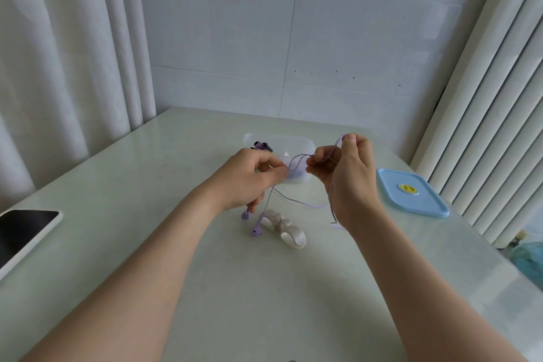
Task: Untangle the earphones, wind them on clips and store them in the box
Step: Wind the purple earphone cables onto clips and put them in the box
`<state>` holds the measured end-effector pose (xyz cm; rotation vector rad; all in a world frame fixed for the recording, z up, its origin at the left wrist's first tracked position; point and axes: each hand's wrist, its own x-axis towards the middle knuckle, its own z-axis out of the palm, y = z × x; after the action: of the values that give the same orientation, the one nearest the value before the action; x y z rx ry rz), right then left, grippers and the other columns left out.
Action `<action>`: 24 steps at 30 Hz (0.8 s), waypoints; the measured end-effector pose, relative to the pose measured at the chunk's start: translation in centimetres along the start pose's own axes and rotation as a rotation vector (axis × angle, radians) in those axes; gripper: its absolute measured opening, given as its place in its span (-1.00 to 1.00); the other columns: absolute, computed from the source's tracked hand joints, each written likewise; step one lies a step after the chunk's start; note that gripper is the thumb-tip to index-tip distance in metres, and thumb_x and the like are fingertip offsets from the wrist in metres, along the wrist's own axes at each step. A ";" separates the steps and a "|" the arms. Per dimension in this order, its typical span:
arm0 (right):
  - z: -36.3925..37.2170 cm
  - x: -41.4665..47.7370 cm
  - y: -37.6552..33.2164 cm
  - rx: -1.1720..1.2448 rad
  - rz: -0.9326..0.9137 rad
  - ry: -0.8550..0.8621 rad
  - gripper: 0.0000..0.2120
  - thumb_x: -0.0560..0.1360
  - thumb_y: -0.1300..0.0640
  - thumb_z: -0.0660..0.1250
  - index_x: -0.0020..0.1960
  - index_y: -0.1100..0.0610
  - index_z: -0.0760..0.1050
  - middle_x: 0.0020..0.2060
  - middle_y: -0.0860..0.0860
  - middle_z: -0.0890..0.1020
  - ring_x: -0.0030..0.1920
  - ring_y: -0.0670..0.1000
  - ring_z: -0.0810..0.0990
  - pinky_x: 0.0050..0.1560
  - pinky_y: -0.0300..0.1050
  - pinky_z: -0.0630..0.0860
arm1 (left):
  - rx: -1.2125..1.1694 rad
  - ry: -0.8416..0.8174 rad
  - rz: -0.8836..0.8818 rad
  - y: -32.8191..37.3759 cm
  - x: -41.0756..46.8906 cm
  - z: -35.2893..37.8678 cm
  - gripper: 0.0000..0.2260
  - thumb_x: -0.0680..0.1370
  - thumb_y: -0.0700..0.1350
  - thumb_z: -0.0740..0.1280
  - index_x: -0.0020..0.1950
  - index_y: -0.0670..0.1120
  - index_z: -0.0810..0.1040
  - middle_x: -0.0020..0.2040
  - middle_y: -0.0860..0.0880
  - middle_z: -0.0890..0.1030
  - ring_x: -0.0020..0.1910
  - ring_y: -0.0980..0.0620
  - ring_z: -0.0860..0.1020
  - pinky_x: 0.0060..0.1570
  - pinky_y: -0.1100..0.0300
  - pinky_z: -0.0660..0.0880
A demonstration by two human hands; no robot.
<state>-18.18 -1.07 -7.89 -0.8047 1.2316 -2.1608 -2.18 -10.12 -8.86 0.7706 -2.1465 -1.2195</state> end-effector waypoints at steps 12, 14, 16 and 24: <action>0.0 -0.2 -0.2 0.033 0.041 -0.013 -0.84 0.77 0.11 0.05 0.08 0.10 0.36 -0.39 0.08 0.56 -0.27 0.15 0.59 -0.14 0.03 0.63 | -0.191 -0.010 0.068 0.0 0.0 0.0 -0.90 0.66 -0.08 0.40 0.10 -0.09 0.61 0.05 -0.10 0.59 -0.38 -0.12 0.57 -0.36 0.03 0.59; 0.0 -0.2 -0.2 -0.004 0.053 -0.016 -0.89 0.74 0.11 0.14 0.11 0.12 0.40 -0.37 0.10 0.55 -0.29 0.15 0.57 -0.16 0.03 0.60 | -0.210 0.032 0.089 0.0 0.1 -0.1 -0.88 0.63 -0.07 0.46 0.05 -0.12 0.66 0.04 -0.10 0.63 -0.35 -0.10 0.59 -0.33 0.01 0.62; -0.1 -0.3 -0.3 -0.037 0.046 -0.056 -0.86 0.68 0.09 0.25 0.16 0.15 0.43 -0.36 0.10 0.49 -0.28 0.14 0.51 -0.18 0.02 0.52 | -0.233 0.077 0.103 0.0 0.2 -0.2 -0.85 0.58 -0.08 0.51 0.01 -0.16 0.69 -0.01 -0.06 0.67 -0.34 -0.10 0.62 -0.31 0.00 0.64; -0.5 -0.9 0.2 -0.543 -0.227 -0.320 -0.92 0.55 0.10 0.47 -0.01 0.02 0.74 -0.43 0.15 0.34 -0.36 0.08 0.28 -0.28 -0.04 0.28 | -0.209 0.127 0.092 0.0 0.1 -0.5 -0.82 0.54 -0.07 0.55 0.01 -0.17 0.72 -0.23 0.01 0.70 -0.30 -0.03 0.66 -0.23 0.05 0.65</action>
<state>-17.92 -0.29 -8.51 -1.5123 1.6327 -1.7667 -1.91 -10.52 -8.58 0.6349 -1.8951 -1.2865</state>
